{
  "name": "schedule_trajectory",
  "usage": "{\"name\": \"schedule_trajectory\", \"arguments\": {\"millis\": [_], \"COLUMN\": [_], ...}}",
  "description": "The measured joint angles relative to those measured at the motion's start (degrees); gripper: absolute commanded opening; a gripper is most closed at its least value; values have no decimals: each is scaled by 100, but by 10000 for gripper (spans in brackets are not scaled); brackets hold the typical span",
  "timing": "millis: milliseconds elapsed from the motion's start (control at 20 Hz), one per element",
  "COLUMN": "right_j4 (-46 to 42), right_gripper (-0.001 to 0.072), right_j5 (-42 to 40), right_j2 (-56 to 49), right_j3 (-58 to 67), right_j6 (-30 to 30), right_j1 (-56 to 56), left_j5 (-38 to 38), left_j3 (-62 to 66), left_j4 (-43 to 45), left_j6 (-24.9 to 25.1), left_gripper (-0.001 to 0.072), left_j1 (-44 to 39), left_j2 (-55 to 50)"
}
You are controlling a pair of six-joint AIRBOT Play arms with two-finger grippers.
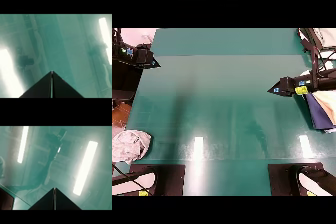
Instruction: Fold the shirts.
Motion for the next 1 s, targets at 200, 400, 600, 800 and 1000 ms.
{"name": "schedule_trajectory", "arguments": {"millis": [200,400,600,800,1000], "right_j4": [-2,0,-2,-2,-2], "right_gripper": [13,13,13,13,13], "right_j5": [0,0,0,0,0], "right_j2": [-2,-2,-2,-2,-2], "right_j3": [24,26,26,26,26], "right_j6": [-26,-37,-39,-68,-155], "right_j1": [0,0,0,-2,0], "left_j5": [-2,-2,17,254,151], "left_j3": [0,0,0,0,-2], "left_j4": [0,0,-2,-13,2], "left_j6": [0,2,0,2,-120], "left_gripper": [23,24,23,24,22], "left_j1": [0,0,0,0,0], "left_j2": [0,0,0,0,101]}}
